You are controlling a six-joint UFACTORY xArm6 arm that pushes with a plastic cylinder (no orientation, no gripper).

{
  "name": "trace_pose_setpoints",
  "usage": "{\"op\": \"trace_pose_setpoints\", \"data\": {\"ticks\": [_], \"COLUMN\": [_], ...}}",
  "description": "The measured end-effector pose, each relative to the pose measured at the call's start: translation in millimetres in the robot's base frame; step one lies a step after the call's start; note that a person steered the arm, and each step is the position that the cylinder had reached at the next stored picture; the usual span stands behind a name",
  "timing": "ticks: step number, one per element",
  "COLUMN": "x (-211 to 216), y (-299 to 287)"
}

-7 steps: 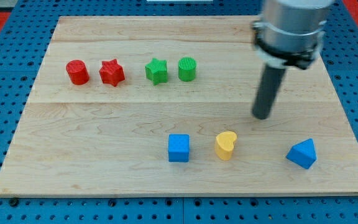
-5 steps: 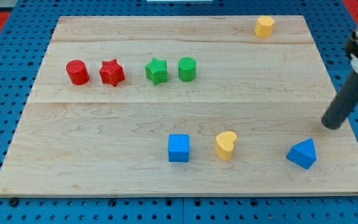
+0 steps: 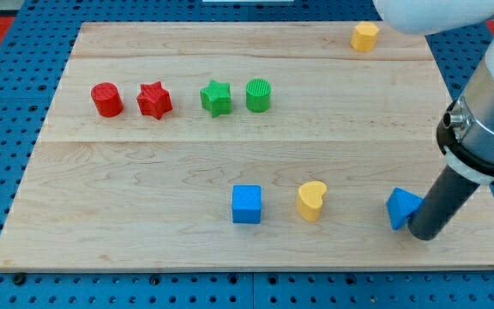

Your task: Slide the blue triangle slightly up

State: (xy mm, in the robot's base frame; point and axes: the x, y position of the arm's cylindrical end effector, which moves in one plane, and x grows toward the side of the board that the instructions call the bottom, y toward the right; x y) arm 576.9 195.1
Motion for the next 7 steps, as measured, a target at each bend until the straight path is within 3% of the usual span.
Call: {"op": "trace_pose_setpoints", "data": {"ticks": [7], "x": [-14.2], "y": [28.2]}}
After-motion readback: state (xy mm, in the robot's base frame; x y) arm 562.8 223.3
